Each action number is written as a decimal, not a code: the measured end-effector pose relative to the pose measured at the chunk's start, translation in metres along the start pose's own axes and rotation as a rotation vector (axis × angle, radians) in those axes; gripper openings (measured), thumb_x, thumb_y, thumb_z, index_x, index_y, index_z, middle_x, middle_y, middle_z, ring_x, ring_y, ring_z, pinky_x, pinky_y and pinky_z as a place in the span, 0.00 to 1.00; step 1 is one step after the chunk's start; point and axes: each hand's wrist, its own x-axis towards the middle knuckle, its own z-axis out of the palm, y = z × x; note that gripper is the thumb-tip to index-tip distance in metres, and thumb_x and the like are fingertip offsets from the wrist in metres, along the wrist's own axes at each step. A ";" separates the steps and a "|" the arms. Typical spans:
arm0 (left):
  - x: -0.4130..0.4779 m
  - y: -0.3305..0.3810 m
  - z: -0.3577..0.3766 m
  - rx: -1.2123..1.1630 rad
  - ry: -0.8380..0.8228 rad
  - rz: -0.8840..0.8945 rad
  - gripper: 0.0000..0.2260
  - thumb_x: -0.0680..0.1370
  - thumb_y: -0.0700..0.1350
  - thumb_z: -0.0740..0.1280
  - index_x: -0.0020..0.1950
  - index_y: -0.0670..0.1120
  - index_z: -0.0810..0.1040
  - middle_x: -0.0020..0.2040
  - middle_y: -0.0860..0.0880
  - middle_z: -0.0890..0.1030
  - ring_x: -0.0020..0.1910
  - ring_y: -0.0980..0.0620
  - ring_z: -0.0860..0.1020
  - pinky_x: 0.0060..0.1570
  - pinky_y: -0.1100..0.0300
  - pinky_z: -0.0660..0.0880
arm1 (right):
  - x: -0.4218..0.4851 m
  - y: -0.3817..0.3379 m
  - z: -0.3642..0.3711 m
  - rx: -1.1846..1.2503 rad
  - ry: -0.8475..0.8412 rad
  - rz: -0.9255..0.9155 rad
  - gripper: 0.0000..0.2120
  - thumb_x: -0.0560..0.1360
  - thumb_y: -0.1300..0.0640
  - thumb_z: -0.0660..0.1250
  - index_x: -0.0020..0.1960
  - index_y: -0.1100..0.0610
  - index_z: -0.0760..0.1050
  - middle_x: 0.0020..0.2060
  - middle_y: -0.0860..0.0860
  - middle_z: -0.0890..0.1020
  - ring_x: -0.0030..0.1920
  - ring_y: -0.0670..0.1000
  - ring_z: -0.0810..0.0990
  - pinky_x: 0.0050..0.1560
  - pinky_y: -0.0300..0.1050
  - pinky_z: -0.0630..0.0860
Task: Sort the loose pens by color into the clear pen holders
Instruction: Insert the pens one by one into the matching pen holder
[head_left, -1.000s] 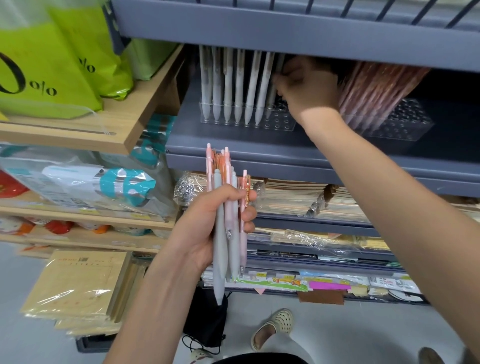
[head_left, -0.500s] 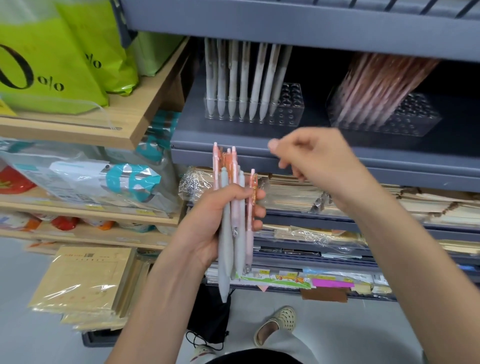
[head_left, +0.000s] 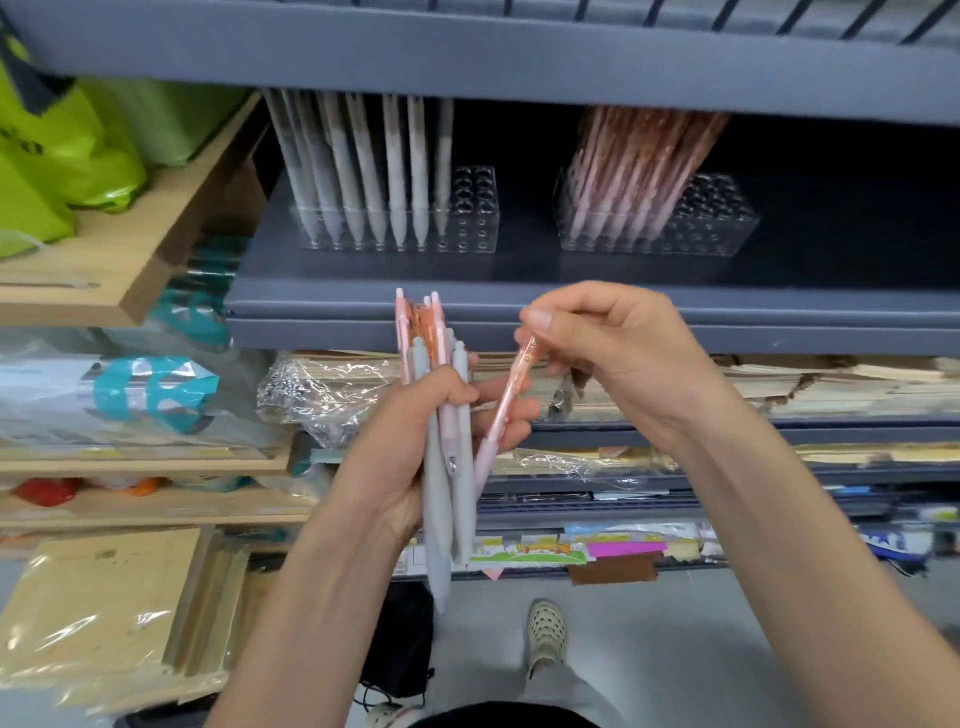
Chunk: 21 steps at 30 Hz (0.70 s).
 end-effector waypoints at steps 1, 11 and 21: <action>0.002 -0.002 0.006 -0.007 -0.011 -0.006 0.11 0.77 0.31 0.59 0.57 0.40 0.71 0.44 0.37 0.86 0.41 0.40 0.86 0.35 0.57 0.82 | -0.002 -0.002 -0.008 0.023 0.008 -0.021 0.07 0.69 0.55 0.74 0.45 0.57 0.84 0.40 0.56 0.86 0.40 0.50 0.83 0.41 0.40 0.79; 0.033 -0.024 0.050 0.024 0.055 0.103 0.11 0.73 0.32 0.61 0.52 0.43 0.74 0.36 0.47 0.78 0.22 0.56 0.67 0.20 0.67 0.66 | 0.005 -0.027 -0.134 0.098 0.594 -0.312 0.05 0.75 0.62 0.69 0.44 0.54 0.81 0.37 0.49 0.85 0.42 0.52 0.85 0.48 0.45 0.81; 0.054 -0.046 0.086 0.048 0.080 0.187 0.14 0.67 0.36 0.64 0.51 0.44 0.67 0.39 0.44 0.82 0.21 0.57 0.65 0.19 0.67 0.65 | 0.055 -0.019 -0.202 0.023 0.703 -0.559 0.07 0.71 0.70 0.66 0.45 0.61 0.79 0.35 0.45 0.84 0.39 0.48 0.84 0.46 0.46 0.81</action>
